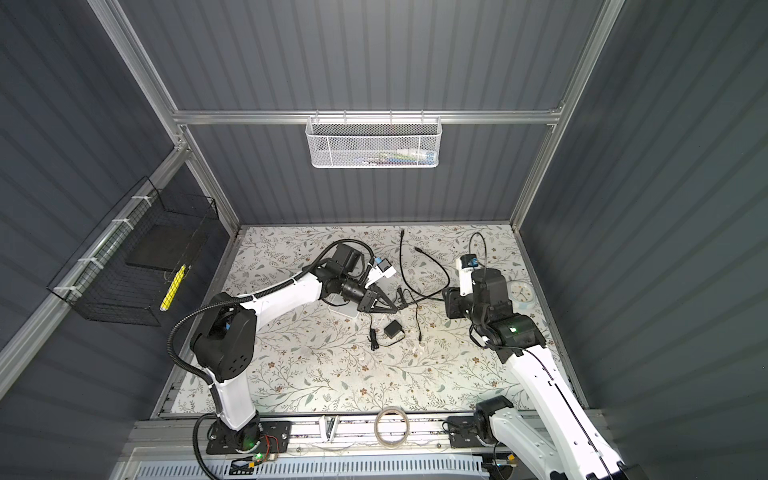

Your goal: Insert the plug into the switch port

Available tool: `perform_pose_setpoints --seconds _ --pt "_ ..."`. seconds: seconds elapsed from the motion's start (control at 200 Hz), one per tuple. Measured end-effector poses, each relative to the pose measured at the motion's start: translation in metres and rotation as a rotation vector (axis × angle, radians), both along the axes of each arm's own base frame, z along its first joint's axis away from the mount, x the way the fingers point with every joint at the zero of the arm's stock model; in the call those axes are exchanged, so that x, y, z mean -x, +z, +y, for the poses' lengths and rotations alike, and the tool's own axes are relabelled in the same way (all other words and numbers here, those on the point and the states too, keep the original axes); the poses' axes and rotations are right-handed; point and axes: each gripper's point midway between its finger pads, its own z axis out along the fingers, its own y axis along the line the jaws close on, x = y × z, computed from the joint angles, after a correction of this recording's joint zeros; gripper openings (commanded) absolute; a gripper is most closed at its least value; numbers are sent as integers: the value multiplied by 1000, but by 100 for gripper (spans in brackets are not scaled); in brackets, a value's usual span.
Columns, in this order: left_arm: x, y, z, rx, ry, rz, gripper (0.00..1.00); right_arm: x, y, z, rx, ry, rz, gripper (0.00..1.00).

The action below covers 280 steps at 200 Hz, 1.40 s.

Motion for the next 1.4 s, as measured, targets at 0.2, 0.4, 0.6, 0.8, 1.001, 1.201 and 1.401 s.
perform_pose_setpoints --seconds 0.2,0.4,0.6,0.8,1.001,1.201,1.401 --pt "24 0 20 -65 -89 25 3 26 -12 49 193 389 -97 48" --pt "42 -10 32 -124 -132 91 4 41 -13 83 282 639 -199 48" --pt "46 -17 36 -148 -145 121 4 52 -38 113 355 817 -173 47" --pt "46 -16 36 -147 -148 120 4 62 -47 129 389 915 -177 47" --pt "46 -15 35 -144 -148 115 4 67 -56 138 412 965 -166 46" --pt "46 -15 35 -144 -148 115 4 66 -64 143 441 985 -158 39" --pt "45 -15 36 -146 -147 113 4 61 -68 144 468 983 -160 23"
